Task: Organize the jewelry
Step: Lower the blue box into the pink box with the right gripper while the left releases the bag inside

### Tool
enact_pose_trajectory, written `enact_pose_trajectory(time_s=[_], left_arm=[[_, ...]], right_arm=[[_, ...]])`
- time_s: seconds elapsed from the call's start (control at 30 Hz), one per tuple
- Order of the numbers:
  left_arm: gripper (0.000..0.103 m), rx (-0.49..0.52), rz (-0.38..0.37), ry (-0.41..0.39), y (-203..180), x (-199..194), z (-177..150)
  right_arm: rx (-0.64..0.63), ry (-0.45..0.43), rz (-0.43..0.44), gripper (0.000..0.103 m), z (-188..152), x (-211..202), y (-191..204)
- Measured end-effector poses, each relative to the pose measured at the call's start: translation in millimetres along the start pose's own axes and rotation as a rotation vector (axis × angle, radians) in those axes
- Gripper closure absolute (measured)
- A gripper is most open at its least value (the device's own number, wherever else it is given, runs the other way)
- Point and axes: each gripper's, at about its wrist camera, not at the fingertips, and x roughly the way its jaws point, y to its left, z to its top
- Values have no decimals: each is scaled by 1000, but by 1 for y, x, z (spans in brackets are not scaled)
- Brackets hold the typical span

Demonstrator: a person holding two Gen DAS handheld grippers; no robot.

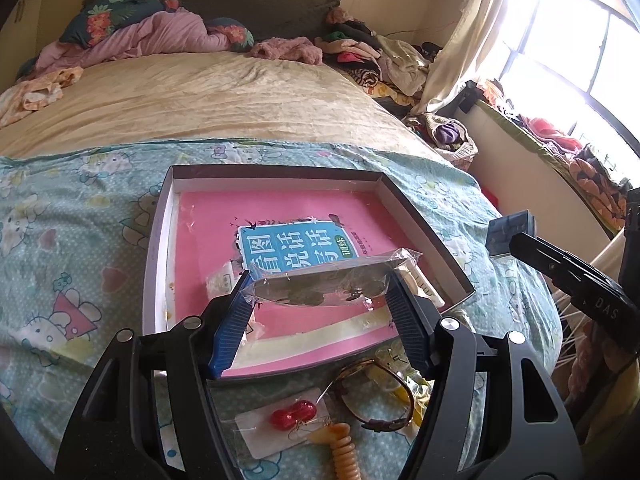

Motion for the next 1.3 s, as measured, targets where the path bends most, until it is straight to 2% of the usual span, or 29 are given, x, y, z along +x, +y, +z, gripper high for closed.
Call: enact_pose_trajectory(time_s=[0.3,0.67,1.1,1.3], left_arm=[[45,4,12,53,-2,30,1],[45,23,29,129,-5,61,-10],[44,29,44,171,-6,76,-16],[43,35,50,178,-8,78,-16]], right_arm=[[21,46,-10,72,-1,28,-16],[27,124,-37,74,-20,66,-28],[59,121,-16,73,-28,60,-32],[80,98,-15,64,-30,48,-35]])
